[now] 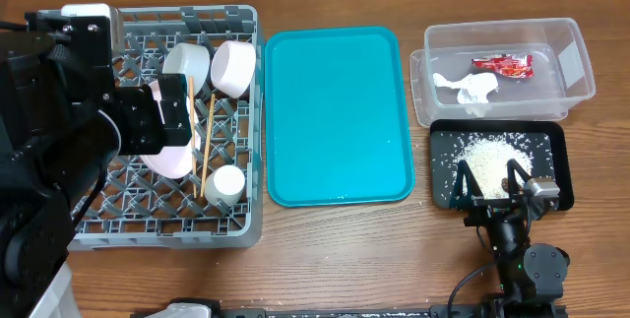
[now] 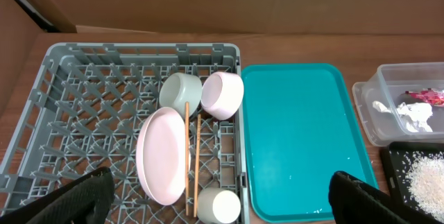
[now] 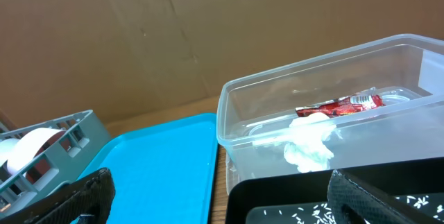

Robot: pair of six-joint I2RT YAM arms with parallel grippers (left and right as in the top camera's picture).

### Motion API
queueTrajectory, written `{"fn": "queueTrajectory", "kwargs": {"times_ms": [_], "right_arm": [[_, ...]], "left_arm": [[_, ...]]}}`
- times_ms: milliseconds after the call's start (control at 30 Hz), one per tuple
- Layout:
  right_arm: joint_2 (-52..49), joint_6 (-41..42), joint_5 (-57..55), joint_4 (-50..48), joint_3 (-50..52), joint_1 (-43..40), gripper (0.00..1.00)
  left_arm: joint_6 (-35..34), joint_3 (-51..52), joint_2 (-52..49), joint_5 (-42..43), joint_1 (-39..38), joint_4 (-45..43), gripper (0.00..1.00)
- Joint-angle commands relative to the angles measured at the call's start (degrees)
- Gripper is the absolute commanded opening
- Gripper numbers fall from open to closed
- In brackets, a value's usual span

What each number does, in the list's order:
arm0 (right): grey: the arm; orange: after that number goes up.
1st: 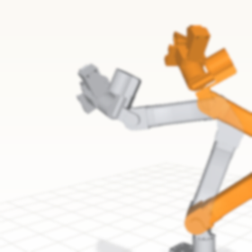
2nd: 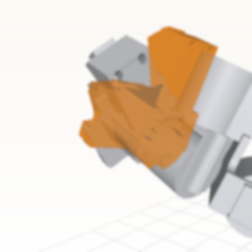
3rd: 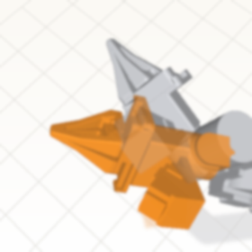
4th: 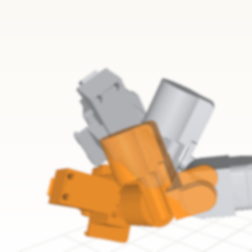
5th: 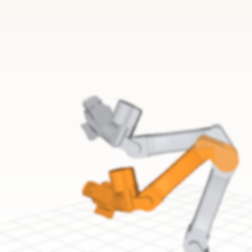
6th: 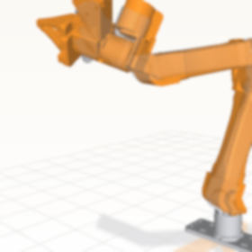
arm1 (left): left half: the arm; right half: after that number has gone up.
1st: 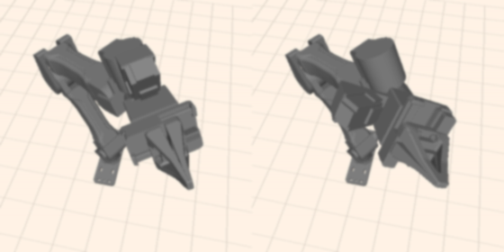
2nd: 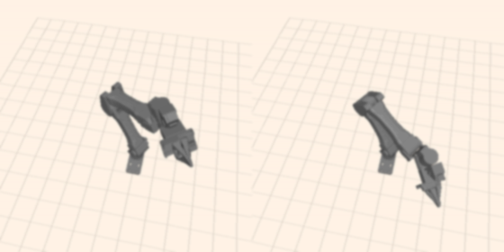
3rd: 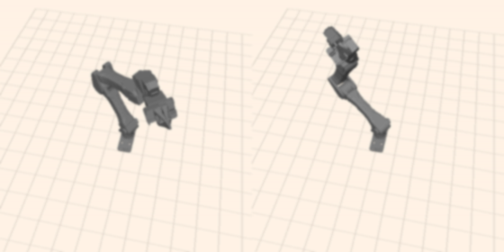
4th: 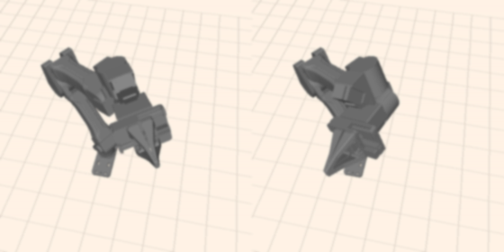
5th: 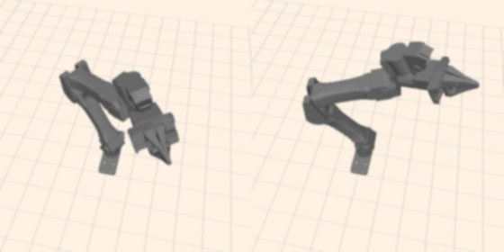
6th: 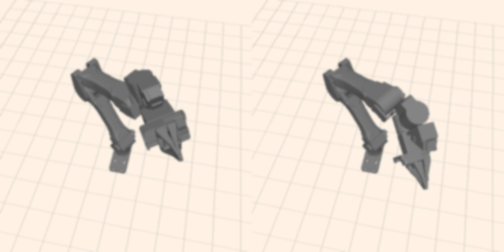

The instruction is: Sort waste into correct bins and load items into the dishwasher

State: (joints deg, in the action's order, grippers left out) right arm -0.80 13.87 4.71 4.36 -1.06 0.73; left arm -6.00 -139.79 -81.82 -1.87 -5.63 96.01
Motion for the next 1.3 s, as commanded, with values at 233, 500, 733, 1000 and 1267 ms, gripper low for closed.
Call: {"fn": "queueTrajectory", "kwargs": {"times_ms": [233,500,733,1000,1267], "right_arm": [[0.6,-0.2,0.5,-0.2,0.6,-0.4,1.00],[0.6,-0.2,0.5,-0.2,0.6,-0.4,1.00],[0.6,-0.2,0.5,-0.2,0.6,-0.4,1.00],[0.6,-0.2,0.5,-0.2,0.6,-0.4,1.00],[0.6,-0.2,0.5,-0.2,0.6,-0.4,1.00]], "left_arm": [[-0.4,0.1,-0.2,0.6,-0.4,-0.2,1.00],[0.3,0.1,-0.2,-0.5,-0.4,0.3,1.00],[0.4,6.3,4.7,0.0,-0.4,-5.8,1.00],[0.9,37.9,21.4,0.0,-0.4,-28.7,1.00],[3.3,79.3,44.4,0.2,2.5,-57.4,1.00]]}}
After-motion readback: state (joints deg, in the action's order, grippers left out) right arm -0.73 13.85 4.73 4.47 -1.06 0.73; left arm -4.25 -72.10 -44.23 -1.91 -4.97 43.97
